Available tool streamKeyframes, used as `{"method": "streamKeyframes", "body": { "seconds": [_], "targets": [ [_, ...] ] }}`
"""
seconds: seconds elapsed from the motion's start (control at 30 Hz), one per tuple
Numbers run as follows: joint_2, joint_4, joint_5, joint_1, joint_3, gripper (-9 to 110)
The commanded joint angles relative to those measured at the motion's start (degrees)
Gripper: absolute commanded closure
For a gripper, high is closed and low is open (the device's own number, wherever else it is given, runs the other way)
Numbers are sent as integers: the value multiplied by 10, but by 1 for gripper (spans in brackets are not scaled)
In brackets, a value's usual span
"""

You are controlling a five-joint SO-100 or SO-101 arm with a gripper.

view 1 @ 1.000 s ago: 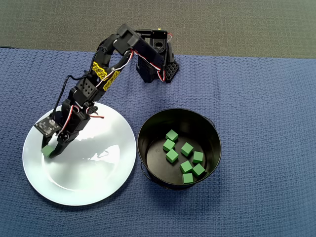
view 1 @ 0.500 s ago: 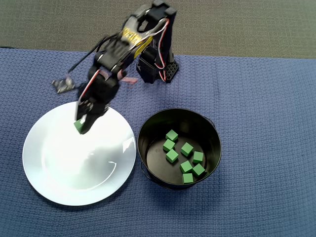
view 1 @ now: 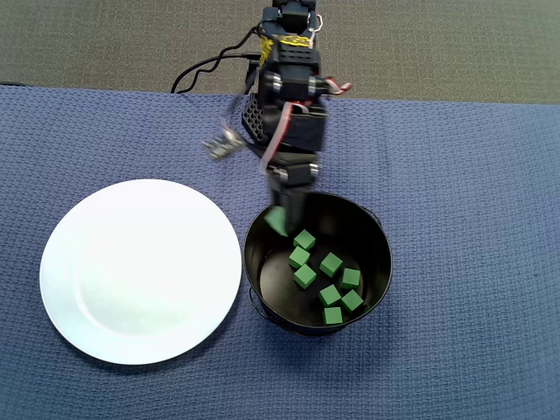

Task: Pick up the green cubes from the white plate and place them in the black recipient

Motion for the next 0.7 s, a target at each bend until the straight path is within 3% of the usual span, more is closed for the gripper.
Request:
{"method": "streamKeyframes", "body": {
  "seconds": [0.0, 0.1, 0.13, 0.17, 0.2, 0.3, 0.43, 0.53, 0.67],
  "targets": [
    [-53, -47, 81, -81, -39, 102],
    [-76, -55, 116, -115, -33, 102],
    [-82, -55, 124, -120, -33, 93],
    [-87, -52, 119, -126, -34, 72],
    [-91, -52, 117, -127, -34, 62],
    [-83, -47, 104, -121, -37, 58],
    [-25, -12, 108, -98, -34, 63],
    [40, 11, 157, -61, -9, 82],
    [149, 11, 195, -29, 87, 91]
  ]
}}
